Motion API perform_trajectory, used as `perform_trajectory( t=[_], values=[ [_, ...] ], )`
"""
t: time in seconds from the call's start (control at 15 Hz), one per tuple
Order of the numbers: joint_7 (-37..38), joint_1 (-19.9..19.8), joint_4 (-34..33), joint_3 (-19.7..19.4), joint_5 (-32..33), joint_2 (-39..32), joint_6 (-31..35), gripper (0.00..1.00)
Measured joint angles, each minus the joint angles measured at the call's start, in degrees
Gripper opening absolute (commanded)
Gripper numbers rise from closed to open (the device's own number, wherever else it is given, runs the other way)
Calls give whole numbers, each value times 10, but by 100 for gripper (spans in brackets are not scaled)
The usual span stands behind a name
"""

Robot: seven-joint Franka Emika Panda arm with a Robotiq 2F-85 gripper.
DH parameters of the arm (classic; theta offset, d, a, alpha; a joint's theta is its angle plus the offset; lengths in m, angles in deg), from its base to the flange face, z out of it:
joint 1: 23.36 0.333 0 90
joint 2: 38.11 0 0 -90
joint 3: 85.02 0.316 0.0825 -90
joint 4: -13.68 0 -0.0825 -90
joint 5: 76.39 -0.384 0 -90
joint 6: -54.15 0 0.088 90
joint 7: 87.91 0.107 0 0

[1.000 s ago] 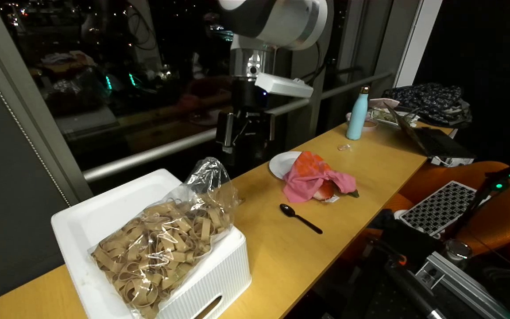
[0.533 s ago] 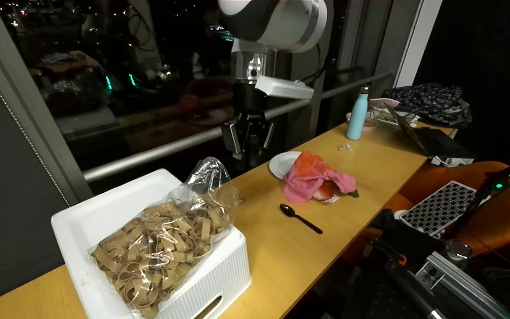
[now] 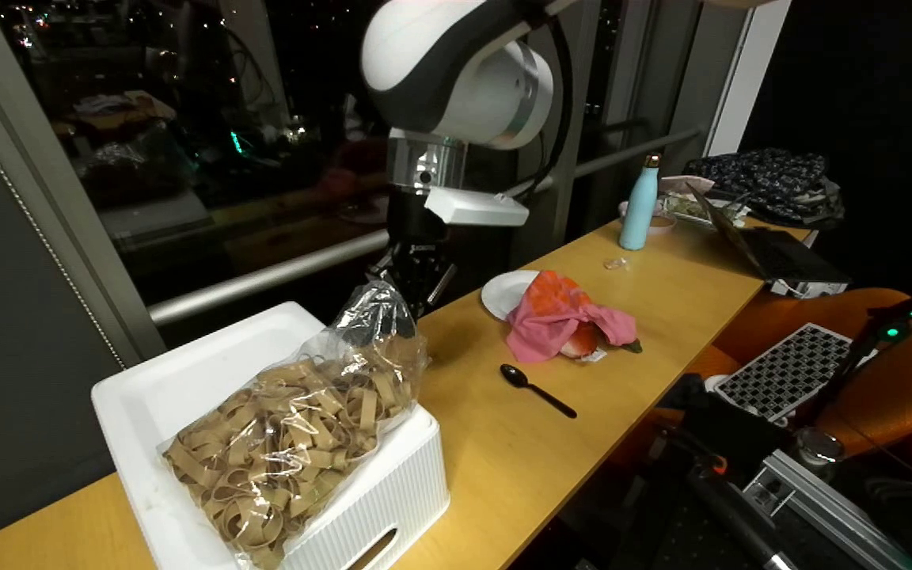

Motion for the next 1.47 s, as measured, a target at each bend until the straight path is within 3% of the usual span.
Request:
perform_trajectory(
  t=[0.27,0.8,1.27,1.47],
  values=[
    [-25,-1,9,16,-54,-9,43,0],
    [-65,-7,29,33,-125,6,47,0],
    [-65,-10,35,33,-130,14,-38,0],
    [-73,-11,35,33,-130,12,-42,0]
  ],
)
